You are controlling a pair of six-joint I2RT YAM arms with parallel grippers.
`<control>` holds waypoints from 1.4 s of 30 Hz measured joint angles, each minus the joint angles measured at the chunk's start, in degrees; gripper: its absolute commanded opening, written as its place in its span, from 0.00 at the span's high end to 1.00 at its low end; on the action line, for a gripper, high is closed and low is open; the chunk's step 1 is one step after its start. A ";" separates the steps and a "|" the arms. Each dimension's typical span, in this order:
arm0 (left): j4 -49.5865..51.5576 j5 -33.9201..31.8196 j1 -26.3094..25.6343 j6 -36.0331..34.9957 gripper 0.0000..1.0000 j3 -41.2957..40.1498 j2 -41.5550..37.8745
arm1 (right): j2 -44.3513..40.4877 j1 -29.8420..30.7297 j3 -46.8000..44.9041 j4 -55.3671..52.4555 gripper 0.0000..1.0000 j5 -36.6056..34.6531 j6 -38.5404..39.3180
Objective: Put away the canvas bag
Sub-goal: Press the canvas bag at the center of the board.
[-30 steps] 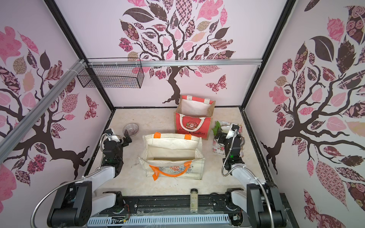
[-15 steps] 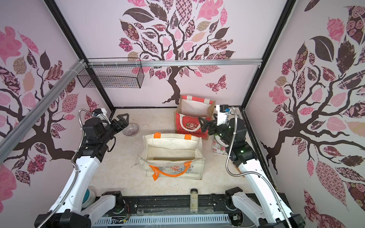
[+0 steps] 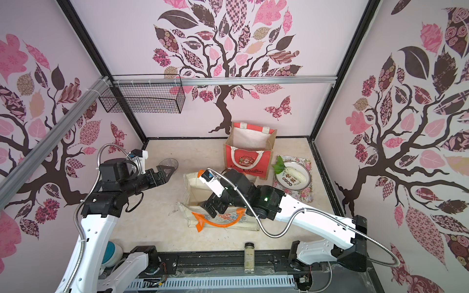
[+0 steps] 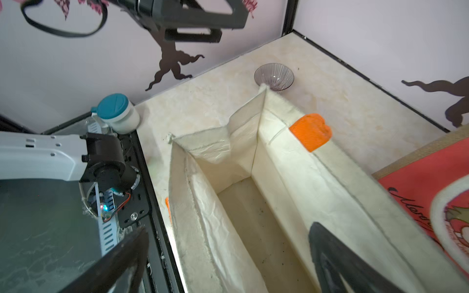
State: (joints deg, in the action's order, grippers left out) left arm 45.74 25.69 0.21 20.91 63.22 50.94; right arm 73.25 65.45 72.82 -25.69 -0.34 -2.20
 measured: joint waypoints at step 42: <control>-9.20 17.31 -8.68 -4.31 0.31 -10.05 -3.87 | 2.99 -2.54 -11.47 9.70 0.43 0.20 7.39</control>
State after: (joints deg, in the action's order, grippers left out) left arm 36.53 43.00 -8.47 16.60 53.17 47.07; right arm 76.25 62.92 61.34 -15.99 -0.14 5.19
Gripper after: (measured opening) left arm 0.674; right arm 0.523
